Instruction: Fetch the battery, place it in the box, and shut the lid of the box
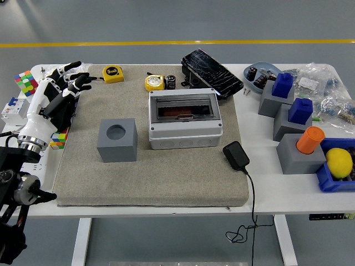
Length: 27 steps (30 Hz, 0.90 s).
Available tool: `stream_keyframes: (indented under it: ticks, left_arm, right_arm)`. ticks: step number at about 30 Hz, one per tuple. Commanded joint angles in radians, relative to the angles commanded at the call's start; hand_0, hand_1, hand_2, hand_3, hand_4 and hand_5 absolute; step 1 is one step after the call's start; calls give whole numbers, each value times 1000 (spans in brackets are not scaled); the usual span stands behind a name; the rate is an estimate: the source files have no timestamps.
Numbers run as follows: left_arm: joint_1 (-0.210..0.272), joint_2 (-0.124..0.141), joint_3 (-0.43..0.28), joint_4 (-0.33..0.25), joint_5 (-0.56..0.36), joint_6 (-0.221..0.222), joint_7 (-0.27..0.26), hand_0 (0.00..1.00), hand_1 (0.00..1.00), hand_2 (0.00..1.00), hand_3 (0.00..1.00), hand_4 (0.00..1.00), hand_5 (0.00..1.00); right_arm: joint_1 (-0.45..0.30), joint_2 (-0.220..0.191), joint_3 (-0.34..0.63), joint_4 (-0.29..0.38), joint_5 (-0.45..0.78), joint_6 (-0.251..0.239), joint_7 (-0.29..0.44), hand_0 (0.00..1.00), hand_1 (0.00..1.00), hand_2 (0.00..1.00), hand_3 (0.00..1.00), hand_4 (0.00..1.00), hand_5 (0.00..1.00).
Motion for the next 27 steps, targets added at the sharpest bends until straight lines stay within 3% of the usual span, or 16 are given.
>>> stream_keyframes:
  ticks: [27]
  left_arm:
    - [0, 3, 4, 3, 0, -2, 3, 582, 624, 622, 739, 998, 410]
  right_arm:
    - [1, 0, -9, 0, 3, 1, 1, 740, 704, 708, 698, 998, 548]
